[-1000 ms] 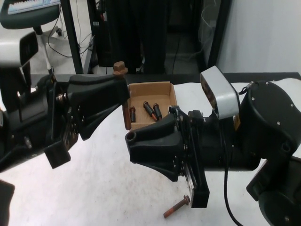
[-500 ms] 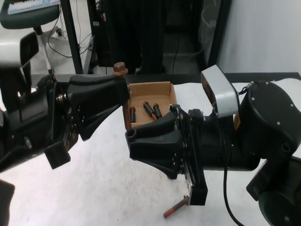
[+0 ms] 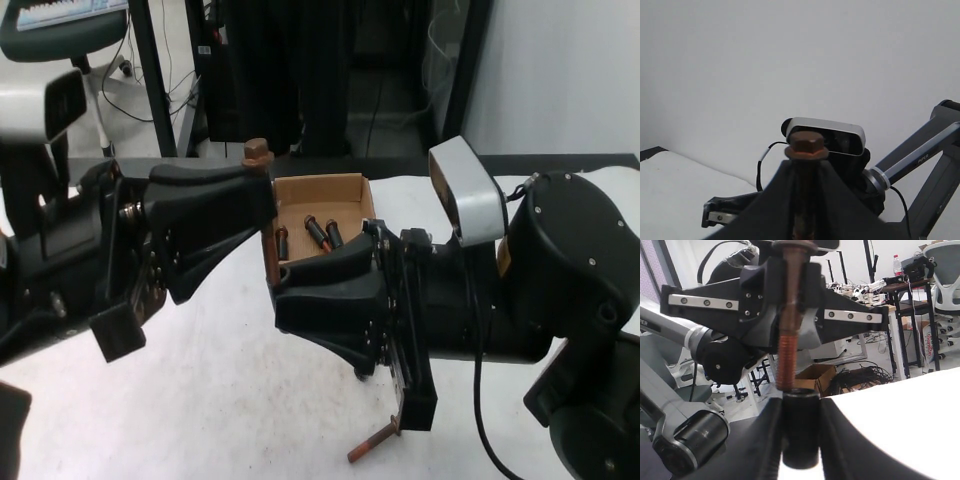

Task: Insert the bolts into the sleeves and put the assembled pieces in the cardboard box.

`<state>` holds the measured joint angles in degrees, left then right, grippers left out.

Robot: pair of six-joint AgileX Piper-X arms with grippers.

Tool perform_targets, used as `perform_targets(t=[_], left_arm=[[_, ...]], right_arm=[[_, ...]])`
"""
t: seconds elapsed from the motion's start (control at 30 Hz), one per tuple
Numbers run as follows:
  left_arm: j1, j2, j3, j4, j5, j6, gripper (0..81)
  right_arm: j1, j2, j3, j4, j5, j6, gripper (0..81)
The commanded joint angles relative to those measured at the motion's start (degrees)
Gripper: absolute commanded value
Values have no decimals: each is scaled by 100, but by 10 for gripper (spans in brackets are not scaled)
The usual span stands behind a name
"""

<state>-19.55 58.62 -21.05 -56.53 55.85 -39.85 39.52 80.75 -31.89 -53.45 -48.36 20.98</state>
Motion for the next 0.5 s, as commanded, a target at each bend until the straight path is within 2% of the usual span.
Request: perform_targets(t=[0.0, 0.47], left_arm=[[9, -19, -19, -66, 33, -23, 2], [-3, -19, -19, 289, -213, 279, 2]], right_arm=[[-7, -62, -47, -84, 46, 6, 8], [-7, -62, -47, -431, -177, 310, 8]])
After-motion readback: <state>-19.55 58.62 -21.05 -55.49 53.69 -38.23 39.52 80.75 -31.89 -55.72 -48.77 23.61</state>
